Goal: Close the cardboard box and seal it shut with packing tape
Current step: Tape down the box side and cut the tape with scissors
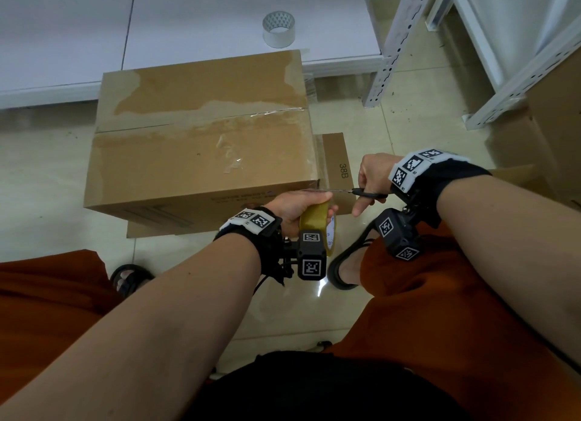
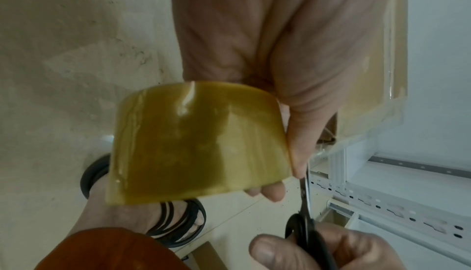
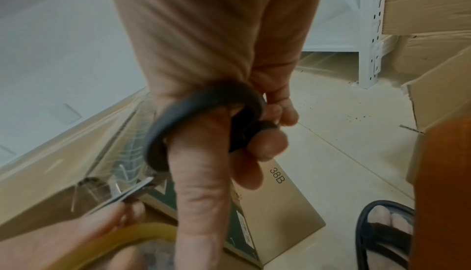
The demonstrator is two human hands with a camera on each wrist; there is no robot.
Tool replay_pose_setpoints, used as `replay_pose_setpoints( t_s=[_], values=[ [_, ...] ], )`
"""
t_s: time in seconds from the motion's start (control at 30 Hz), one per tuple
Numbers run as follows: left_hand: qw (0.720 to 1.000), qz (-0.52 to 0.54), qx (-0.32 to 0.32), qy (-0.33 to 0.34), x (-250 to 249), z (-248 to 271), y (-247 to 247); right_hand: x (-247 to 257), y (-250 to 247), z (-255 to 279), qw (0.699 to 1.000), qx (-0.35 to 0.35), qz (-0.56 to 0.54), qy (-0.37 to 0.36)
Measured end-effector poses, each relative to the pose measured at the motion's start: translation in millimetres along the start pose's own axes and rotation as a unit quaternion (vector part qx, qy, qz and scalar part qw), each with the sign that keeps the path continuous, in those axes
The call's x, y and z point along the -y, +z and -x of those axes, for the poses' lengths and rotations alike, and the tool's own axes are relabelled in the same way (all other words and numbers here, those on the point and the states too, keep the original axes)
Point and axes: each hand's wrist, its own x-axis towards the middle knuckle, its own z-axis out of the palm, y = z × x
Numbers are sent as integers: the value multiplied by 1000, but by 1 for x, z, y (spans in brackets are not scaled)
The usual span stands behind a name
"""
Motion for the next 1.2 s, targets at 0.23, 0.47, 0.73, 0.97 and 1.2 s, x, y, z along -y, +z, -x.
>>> replay_pose_setpoints(
  t_s=[0.23, 0.47, 0.73, 0.97, 1.2],
  values=[
    [999, -11, 27, 16, 13, 3, -11, -4, 7, 2, 999, 0, -37, -13],
    [998, -1, 20, 59, 21, 3, -9, -9, 10, 3, 999, 39, -36, 4],
    [999, -24, 26, 39, 19, 7, -6, 1, 16, -4, 997, 65, -46, -10],
    [999, -33, 21, 26, 17, 11, -6, 5, 14, -4, 994, 79, -76, -16],
    [1000, -25, -4, 16, 15, 9, -4, 4, 11, -7, 994, 64, -81, -24]
  ],
)
